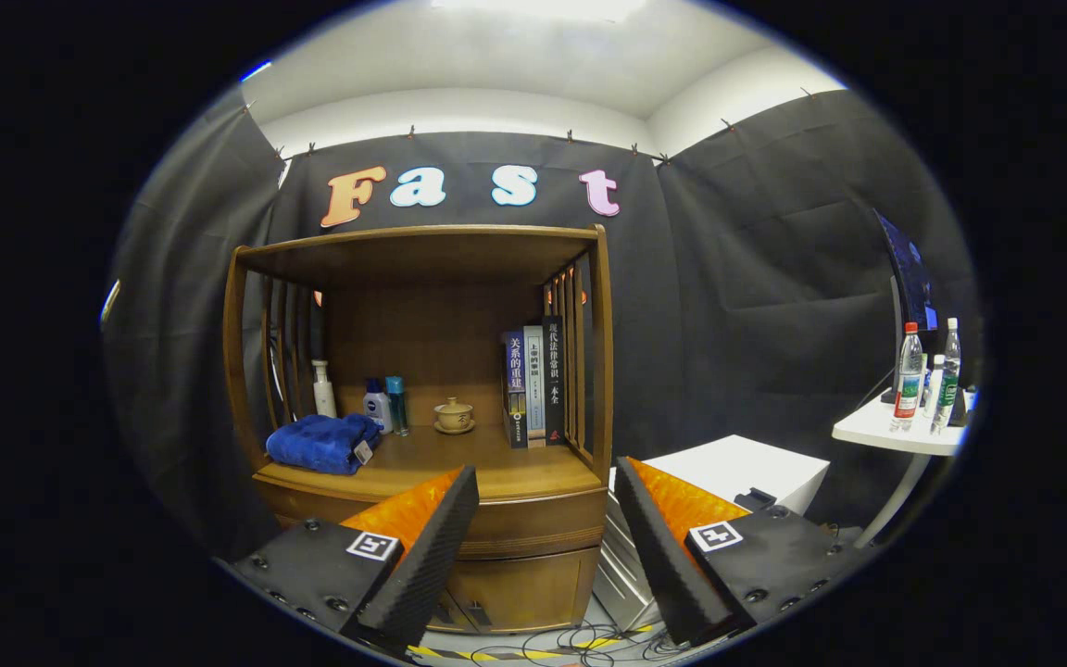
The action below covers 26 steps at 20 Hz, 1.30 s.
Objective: Pull open the drawer, take out the items inside it, and place them on the countertop above the cabinet.
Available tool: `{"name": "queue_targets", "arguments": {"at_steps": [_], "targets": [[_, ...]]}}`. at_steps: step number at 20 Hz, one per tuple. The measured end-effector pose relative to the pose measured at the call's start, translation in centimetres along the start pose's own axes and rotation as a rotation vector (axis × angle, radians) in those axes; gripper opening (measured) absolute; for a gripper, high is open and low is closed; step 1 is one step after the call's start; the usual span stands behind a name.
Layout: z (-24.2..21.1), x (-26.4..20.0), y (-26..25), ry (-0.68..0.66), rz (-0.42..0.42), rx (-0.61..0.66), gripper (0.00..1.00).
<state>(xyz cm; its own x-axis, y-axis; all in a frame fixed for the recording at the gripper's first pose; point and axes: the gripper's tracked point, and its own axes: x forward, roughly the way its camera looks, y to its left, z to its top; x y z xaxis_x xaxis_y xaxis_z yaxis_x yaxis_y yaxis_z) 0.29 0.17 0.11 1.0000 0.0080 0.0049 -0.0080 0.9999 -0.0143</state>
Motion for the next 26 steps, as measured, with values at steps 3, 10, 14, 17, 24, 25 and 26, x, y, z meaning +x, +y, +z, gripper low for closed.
{"name": "queue_targets", "arguments": {"at_steps": [3, 10, 14, 17, 24, 25, 26], "targets": [[-0.3, 0.5, 0.4, -0.002, 0.007, 0.001, 0.98], [-2.5, 3.2, 2.4, -0.018, 0.032, 0.027, 0.98], [-5.0, 6.0, 4.2, -0.039, 0.044, 0.036, 0.98], [-8.0, 7.2, 6.6, -0.026, 0.092, 0.06, 0.98], [-14.9, 11.8, 11.4, 0.048, 0.161, 0.021, 0.98], [-15.8, 12.5, 12.0, 0.06, 0.164, 0.029, 0.98], [-16.8, 12.9, 12.6, 0.077, 0.169, 0.04, 0.98]]}}
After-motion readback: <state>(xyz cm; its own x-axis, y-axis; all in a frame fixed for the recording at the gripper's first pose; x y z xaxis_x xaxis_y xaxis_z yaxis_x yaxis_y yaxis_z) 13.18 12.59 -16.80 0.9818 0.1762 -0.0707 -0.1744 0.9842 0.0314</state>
